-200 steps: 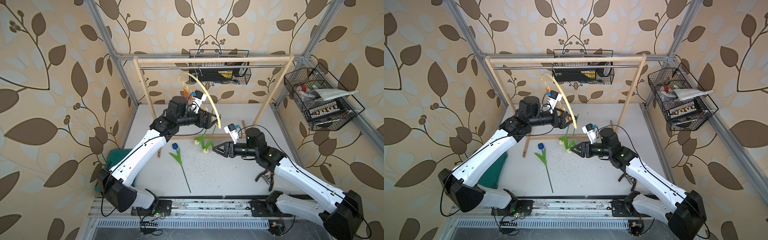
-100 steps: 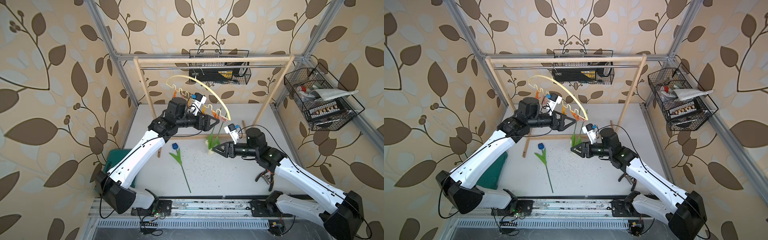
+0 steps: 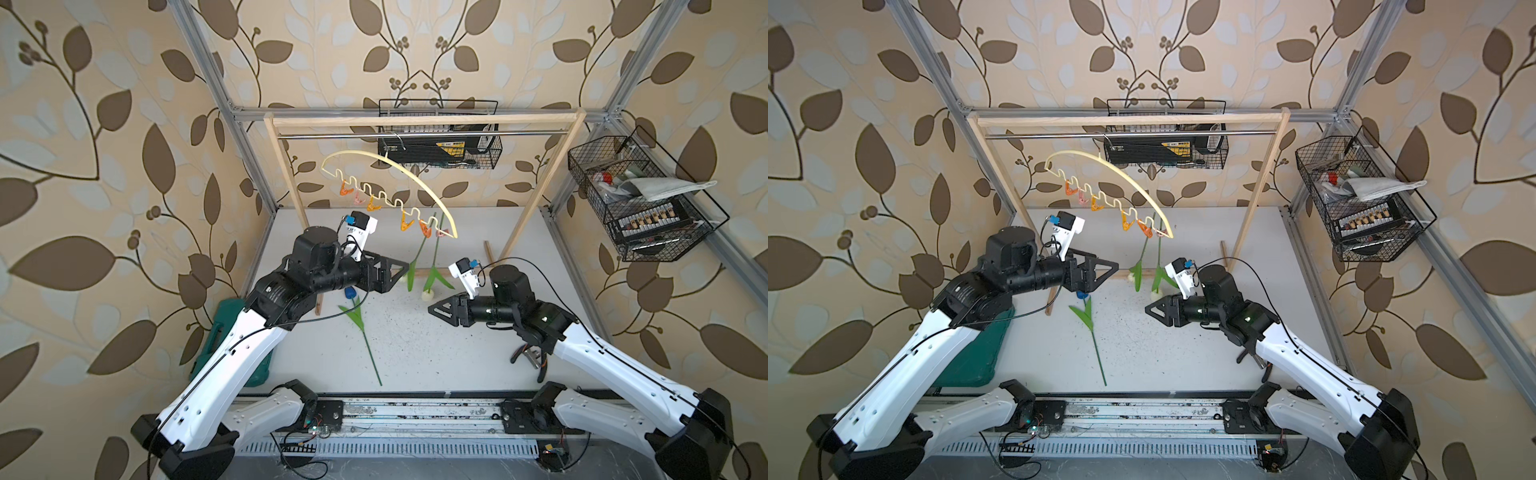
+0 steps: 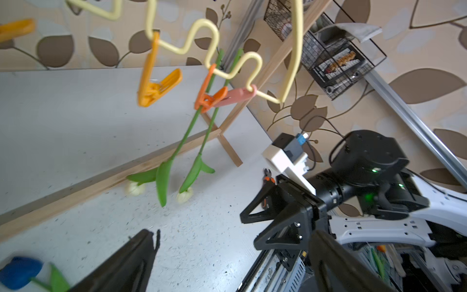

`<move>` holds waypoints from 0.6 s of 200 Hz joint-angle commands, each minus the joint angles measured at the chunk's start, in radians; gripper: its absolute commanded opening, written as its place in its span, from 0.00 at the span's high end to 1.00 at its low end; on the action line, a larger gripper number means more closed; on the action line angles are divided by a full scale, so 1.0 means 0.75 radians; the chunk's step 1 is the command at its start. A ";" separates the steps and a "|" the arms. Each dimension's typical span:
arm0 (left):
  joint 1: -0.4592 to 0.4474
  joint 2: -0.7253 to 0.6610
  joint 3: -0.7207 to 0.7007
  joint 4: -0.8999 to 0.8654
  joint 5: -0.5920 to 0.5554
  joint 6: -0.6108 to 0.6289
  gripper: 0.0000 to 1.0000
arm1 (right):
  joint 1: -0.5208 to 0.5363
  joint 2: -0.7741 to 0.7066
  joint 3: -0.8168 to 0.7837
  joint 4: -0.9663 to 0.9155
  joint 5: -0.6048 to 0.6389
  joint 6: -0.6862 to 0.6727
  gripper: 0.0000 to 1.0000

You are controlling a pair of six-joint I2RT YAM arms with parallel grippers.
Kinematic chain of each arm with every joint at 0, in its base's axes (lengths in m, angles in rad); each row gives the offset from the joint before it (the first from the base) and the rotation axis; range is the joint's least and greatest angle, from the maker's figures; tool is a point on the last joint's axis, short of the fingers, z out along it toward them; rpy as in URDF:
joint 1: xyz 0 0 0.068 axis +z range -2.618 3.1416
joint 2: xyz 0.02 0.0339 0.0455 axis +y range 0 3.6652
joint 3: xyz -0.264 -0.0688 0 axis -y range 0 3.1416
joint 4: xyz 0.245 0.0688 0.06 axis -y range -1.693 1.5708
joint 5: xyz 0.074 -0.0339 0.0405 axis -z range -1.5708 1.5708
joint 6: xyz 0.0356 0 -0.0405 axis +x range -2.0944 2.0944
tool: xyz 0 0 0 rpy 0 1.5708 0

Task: Dry the flowers on a clothes hanger
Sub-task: Clamp the flower onto the hanger.

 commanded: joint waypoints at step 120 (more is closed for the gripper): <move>0.467 -0.138 -0.431 -0.209 -0.499 -0.450 0.01 | 0.960 0.833 0.211 0.163 1.105 0.136 0.53</move>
